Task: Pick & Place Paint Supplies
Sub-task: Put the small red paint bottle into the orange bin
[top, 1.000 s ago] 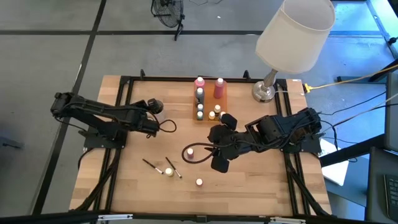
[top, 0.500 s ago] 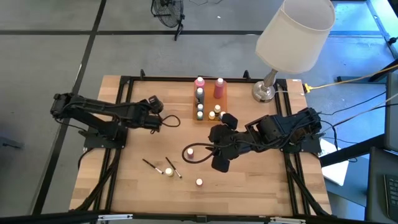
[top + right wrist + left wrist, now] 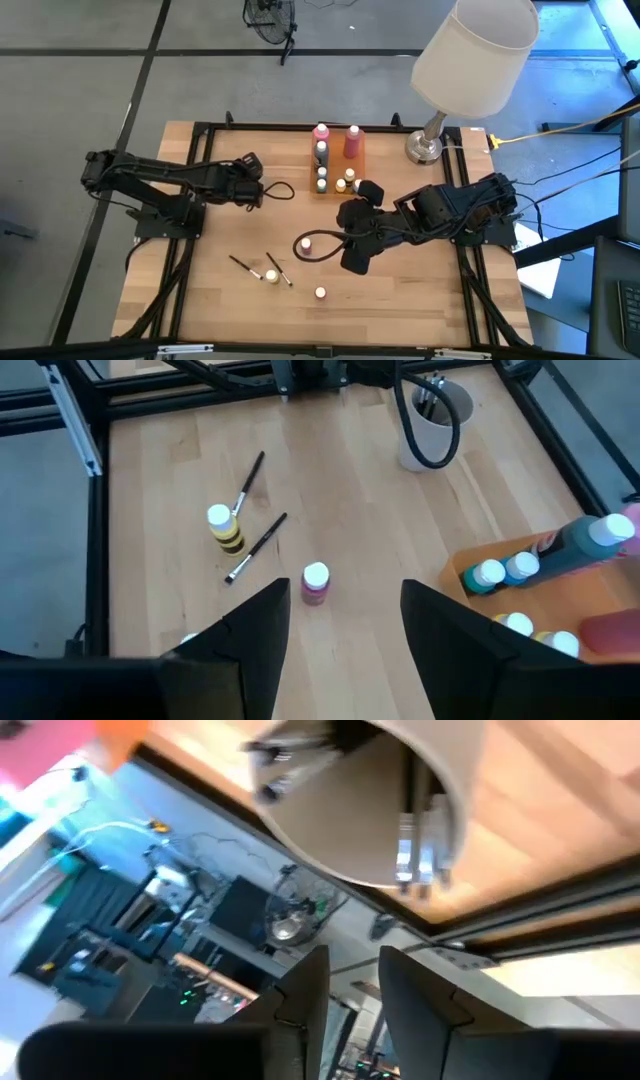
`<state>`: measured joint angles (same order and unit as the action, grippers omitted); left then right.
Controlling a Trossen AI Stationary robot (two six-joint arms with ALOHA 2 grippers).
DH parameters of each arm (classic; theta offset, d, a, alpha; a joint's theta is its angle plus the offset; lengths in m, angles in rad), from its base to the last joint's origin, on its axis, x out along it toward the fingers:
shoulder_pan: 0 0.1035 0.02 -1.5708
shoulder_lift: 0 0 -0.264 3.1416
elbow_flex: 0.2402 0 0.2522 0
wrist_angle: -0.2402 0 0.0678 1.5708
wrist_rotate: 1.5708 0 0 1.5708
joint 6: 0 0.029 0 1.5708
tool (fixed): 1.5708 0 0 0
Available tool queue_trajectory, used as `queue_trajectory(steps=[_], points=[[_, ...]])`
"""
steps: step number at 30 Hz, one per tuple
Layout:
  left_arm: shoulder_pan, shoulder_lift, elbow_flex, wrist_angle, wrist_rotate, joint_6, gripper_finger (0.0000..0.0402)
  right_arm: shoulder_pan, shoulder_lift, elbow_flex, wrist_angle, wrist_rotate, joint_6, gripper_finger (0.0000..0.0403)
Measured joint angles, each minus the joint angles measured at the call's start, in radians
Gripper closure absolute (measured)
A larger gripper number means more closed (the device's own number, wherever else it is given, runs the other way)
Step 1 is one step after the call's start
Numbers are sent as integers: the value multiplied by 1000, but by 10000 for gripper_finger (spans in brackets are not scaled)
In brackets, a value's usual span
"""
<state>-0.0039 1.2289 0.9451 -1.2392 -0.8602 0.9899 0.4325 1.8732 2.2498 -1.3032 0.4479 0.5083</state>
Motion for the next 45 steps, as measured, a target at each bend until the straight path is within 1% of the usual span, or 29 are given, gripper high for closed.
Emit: queue_trajectory(steps=[4, 7, 11, 15, 17, 19, 21, 23, 26, 28, 30, 32, 33, 34, 36, 37, 42, 45], points=[[0, 0, 1, 49, -62, 27, 313, -1, 0, 0, -2, 5, 0, 206], [-7, 0, 31, 41, -80, 36, 313, -2, 0, 0, -2, 5, 0, 206], [-38, -7, 122, 30, -90, 30, 310, -2, 0, 0, 2, 5, 4, 206], [-91, -18, 255, 15, -61, -65, 294, -2, 0, 0, 8, 5, 8, 206], [-121, -18, 329, -24, 1, -151, 280, -2, 0, 0, 8, 5, 25, 206], [-145, -18, 401, -63, 106, -255, 262, -4, 0, 0, 8, 3, 42, 206], [-166, -18, 444, -74, 197, -353, 241, -6, 0, 0, 8, -11, 62, 206], [-190, -19, 464, -74, 237, -451, 223, -9, 0, 0, 8, -50, 89, 206], [-232, -41, 475, -71, 311, -627, 204, -17, 0, 0, 8, -163, 143, 206], [-257, -57, 475, -70, 405, -758, 197, -23, 0, 0, 10, -268, 184, 206], [-280, -72, 475, -68, 522, -855, 192, -26, 0, 0, 24, -379, 190, 206], [-312, -93, 473, -61, 636, -910, 190, -24, 0, 0, 51, -436, 174, 206], [-332, -104, 472, -49, 677, -934, 189, -20, 0, 0, 66, -443, 169, 206], [-359, -112, 472, -32, 695, -960, 188, -16, 0, 0, 79, -449, 167, 206], [-416, -130, 472, 18, 689, -1012, 184, -10, 0, 0, 102, -450, 157, 206], [-444, -139, 472, 47, 667, -1032, 182, -5, 0, 0, 110, -450, 149, 206], [-596, -168, 472, 188, 499, -1152, 172, 16, 10, 2, 124, -433, 130, 206], [-681, -167, 472, 206, 379, -1251, 167, 34, 31, 1, 124, -426, 123, 206]])
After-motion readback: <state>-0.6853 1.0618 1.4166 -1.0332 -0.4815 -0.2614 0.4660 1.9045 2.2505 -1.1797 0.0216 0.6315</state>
